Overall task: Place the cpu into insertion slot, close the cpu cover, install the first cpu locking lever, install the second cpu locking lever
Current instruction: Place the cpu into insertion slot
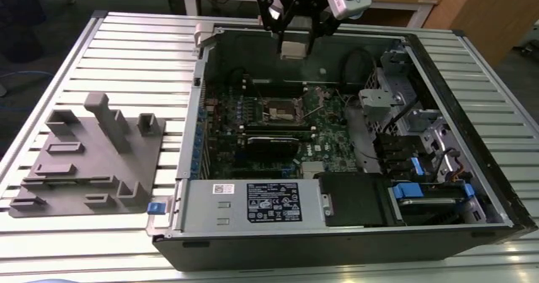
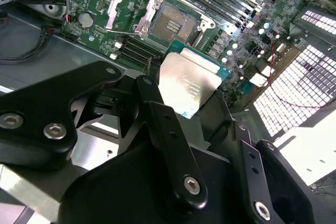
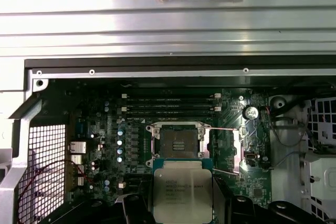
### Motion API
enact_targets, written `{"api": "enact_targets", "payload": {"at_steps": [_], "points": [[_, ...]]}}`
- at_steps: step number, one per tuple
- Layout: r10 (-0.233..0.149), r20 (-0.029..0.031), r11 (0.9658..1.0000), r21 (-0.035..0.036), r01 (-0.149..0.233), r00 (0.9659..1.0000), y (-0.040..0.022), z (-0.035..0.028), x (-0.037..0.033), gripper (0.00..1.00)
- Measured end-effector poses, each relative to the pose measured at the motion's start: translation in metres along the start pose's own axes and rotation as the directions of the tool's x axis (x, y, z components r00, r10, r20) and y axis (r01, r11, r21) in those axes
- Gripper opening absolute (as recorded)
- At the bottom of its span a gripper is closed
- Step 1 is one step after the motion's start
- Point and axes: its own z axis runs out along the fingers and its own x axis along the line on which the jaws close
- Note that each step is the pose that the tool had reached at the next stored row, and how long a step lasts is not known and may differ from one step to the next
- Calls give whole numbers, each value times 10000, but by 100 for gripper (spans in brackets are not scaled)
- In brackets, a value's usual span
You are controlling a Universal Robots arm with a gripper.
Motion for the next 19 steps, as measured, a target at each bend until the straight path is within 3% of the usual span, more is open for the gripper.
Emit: {"api": "enact_targets", "payload": {"at_steps": [19], "points": [[0,-1,10000,1,0,10000,-5,54,-1,54]]}}
